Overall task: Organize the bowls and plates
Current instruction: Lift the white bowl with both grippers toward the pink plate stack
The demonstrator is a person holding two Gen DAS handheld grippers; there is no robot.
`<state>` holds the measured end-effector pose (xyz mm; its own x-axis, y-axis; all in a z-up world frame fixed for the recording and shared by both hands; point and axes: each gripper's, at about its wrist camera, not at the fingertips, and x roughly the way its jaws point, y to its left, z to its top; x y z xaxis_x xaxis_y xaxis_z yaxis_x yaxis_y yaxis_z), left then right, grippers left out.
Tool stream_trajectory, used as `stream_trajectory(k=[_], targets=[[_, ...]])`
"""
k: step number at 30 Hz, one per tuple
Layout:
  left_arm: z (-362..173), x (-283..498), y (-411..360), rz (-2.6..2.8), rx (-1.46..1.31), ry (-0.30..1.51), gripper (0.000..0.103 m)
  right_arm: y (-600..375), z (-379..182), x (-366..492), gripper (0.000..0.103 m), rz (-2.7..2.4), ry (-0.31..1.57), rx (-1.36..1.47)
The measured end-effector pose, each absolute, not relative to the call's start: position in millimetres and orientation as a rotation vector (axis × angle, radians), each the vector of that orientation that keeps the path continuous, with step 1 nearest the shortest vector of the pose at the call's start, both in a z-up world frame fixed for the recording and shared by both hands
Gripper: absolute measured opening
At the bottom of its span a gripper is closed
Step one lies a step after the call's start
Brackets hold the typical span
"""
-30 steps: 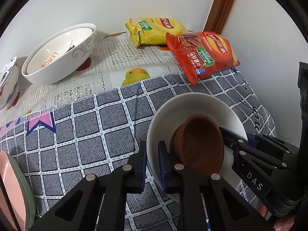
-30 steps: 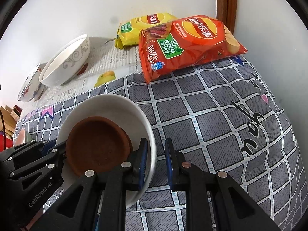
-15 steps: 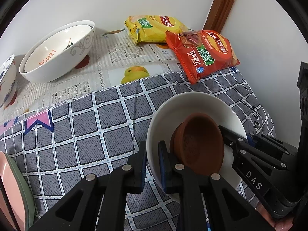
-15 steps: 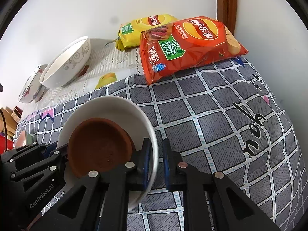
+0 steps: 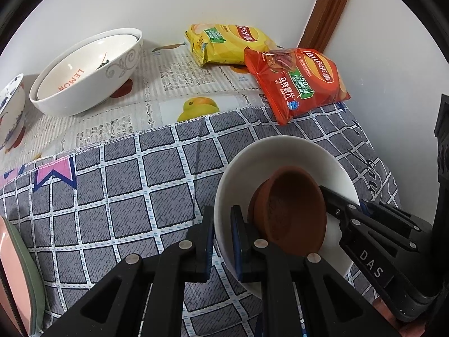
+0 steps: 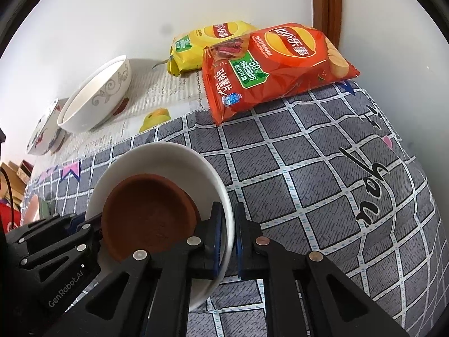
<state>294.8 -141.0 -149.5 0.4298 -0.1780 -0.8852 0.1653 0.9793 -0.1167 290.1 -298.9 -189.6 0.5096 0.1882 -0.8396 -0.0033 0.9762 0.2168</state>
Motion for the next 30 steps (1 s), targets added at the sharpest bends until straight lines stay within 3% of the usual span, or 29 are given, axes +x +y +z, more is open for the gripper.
stream_trajectory(k=[30], targets=[[-143, 283, -134, -0.211, -0.017, 1.108, 0.009, -301, -180, 276, 0.008, 0.122, 1.014, 0.254]])
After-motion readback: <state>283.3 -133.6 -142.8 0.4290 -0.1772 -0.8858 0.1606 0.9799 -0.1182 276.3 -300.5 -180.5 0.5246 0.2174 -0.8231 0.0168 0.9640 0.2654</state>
